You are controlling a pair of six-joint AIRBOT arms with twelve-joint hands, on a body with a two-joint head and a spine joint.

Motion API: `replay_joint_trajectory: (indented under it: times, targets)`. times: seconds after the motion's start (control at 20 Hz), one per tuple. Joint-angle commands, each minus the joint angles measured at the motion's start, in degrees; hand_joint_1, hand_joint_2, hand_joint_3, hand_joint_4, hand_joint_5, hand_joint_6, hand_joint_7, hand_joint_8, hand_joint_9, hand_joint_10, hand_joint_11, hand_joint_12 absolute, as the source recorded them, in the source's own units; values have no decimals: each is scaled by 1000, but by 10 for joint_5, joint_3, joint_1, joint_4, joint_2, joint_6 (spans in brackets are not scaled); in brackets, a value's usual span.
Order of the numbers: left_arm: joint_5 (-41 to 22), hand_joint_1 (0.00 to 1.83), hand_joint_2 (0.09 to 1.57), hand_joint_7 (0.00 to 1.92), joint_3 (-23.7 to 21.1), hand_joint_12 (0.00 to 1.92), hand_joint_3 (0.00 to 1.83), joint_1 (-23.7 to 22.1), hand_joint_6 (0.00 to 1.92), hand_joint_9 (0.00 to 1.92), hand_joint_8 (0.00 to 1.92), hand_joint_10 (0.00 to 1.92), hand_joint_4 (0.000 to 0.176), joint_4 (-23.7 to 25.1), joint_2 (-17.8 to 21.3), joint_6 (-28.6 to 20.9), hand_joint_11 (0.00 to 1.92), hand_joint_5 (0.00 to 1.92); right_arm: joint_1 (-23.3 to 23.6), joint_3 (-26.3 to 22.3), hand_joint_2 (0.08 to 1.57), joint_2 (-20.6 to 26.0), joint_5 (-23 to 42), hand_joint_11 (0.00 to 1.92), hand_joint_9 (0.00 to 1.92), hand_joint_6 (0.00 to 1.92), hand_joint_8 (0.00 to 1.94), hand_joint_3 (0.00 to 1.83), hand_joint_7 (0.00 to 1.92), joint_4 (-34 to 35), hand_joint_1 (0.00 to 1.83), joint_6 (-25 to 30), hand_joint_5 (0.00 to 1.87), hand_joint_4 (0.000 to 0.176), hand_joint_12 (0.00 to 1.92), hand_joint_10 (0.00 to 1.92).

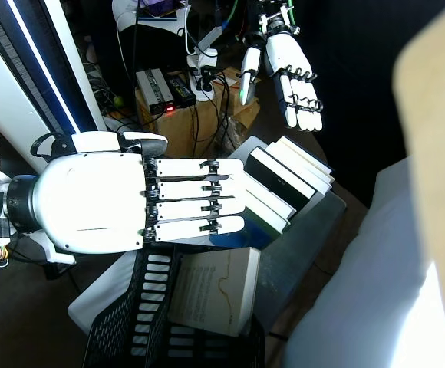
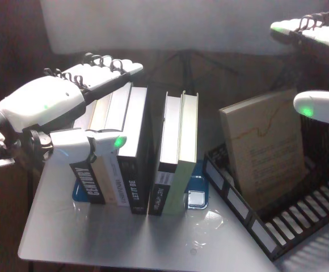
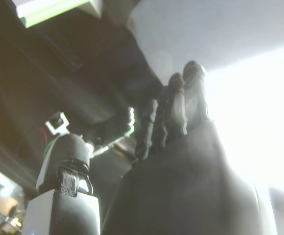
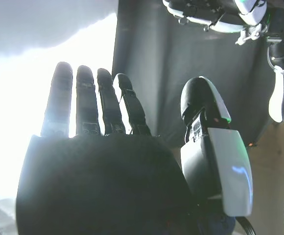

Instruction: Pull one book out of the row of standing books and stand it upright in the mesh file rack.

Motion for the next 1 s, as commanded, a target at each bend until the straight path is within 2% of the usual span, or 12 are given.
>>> replay_joint_trajectory:
  times: [0.0, 0.05, 0.15, 0.2, 0.25, 0.4, 0.5, 0.55, 0.65, 0.8, 0.85, 0.95]
  targets:
    - [-72, 325, 1341, 0, 0, 18, 4, -2, 0, 0, 0, 0, 25, -18, 9, -2, 33, 0, 7, 1, 1335, 1, 70, 0, 0, 0, 0, 16, 0, 14, 347, 2, 0, 0, 25, 0]
    - [-67, 357, 1349, 0, 1, 24, 5, -3, 0, 0, 0, 0, 13, -17, 8, -5, 37, 0, 7, 1, 1315, 2, 66, 0, 0, 0, 0, 0, 0, 14, 279, 2, 0, 0, 273, 0]
    - [-76, 370, 1358, 0, -2, 26, 8, 1, 0, 0, 0, 0, 12, -18, 12, -4, 31, 0, 7, 1, 1324, 1, 71, 0, 0, 0, 0, 1, 0, 15, 346, 2, 0, 0, 188, 0]
    - [-76, 396, 1371, 0, -3, 147, 0, 2, 4, 0, 0, 0, 0, -20, 13, -3, 5, 17, 7, 1, 1326, -1, 73, 0, 0, 0, 0, 1, 0, 16, 374, 2, 0, 0, 117, 0]
    - [-75, 416, 1367, 0, -2, 184, 0, 2, 5, 0, 0, 0, 0, -20, 13, -3, 0, 25, 7, 2, 1338, -1, 73, 0, 0, 0, 0, 3, 0, 19, 374, 2, 0, 0, 27, 0]
    - [-78, 408, 1365, 0, -3, 68, 0, 3, 7, 0, 0, 0, 0, -21, 14, -2, 0, 13, 5, 0, 1337, -1, 76, 0, 0, 0, 0, 1, 0, 23, 341, 2, 0, 2, 6, 0]
    - [-78, 378, 1338, 0, -3, 147, 0, 1, 0, 0, 0, 0, 0, -20, 15, -1, 0, 0, 6, 1, 1310, 1, 76, 36, 0, 0, 0, 0, 0, 24, 349, 2, 0, 0, 24, 0]
    - [-79, 361, 1326, 0, -4, 154, 0, 0, 0, 0, 0, 0, 0, -20, 16, 2, 0, 0, 6, 1, 1289, 3, 77, 6, 0, 0, 0, 16, 0, 24, 357, 2, 0, 0, 255, 0]
    - [-82, 357, 1323, 0, -4, 154, 0, 0, 0, 0, 0, 0, 0, -21, 18, 3, 0, 0, 6, 2, 1291, 4, 78, 0, 0, 0, 0, 5, 0, 24, 361, 2, 0, 0, 495, 0]
    - [-84, 358, 1322, 0, -4, 152, 0, -2, 0, 0, 0, 0, 0, -19, 21, 5, 0, 0, 8, 0, 1291, 7, 84, 0, 0, 0, 0, 3, 0, 24, 361, -1, 0, 0, 518, 0]
    - [-85, 330, 1300, 0, -5, 226, 0, -4, 1, 0, 0, 0, 0, -19, 22, 7, 0, 11, 9, -2, 1351, 9, 87, 0, 0, 0, 0, 12, 0, 24, 345, -5, 0, 4, 143, 0]
    - [-89, 301, 1270, 0, -8, 332, 0, -4, 7, 0, 0, 0, 0, -19, 24, 11, 0, 45, 9, -7, 1375, 10, 97, 0, 0, 0, 0, 14, 0, 26, 339, -13, 0, 0, 5, 0]
